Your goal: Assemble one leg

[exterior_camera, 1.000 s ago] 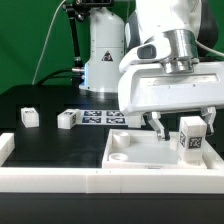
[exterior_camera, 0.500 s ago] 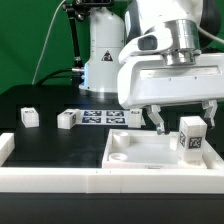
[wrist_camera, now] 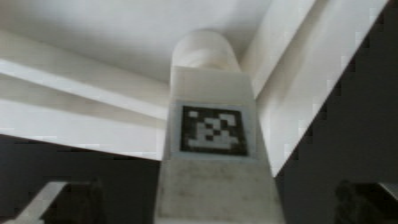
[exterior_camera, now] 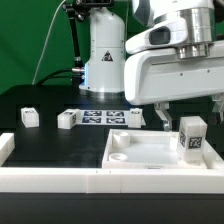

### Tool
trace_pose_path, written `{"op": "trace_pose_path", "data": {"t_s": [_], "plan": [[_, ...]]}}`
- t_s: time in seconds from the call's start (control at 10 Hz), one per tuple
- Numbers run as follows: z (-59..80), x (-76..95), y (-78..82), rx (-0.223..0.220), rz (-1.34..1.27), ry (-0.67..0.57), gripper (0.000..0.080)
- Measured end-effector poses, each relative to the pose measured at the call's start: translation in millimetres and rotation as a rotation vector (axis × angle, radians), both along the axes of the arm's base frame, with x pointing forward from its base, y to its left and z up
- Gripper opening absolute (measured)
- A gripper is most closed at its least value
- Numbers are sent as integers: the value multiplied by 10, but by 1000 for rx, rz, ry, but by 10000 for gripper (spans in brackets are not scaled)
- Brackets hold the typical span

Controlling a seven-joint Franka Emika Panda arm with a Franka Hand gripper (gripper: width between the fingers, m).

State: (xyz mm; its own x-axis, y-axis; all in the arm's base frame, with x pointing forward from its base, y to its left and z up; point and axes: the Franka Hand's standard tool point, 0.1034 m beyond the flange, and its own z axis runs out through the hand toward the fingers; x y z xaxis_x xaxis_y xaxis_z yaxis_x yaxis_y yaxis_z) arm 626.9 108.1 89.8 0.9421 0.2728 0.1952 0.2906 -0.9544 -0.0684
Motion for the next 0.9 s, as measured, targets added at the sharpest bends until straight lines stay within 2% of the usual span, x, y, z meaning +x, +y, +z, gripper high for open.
{"op": "trace_pose_path", "data": {"t_s": [0.1, 0.3, 0.4, 0.7, 0.9], "plan": [[-15, -50, 2, -8, 8, 106, 649], [1, -46, 27, -14, 22, 281, 649], [-10, -10, 17, -13, 8, 299, 649], [-44, 59, -119, -8, -60, 222, 649], [-46, 78, -97, -7, -57, 204, 640]]}}
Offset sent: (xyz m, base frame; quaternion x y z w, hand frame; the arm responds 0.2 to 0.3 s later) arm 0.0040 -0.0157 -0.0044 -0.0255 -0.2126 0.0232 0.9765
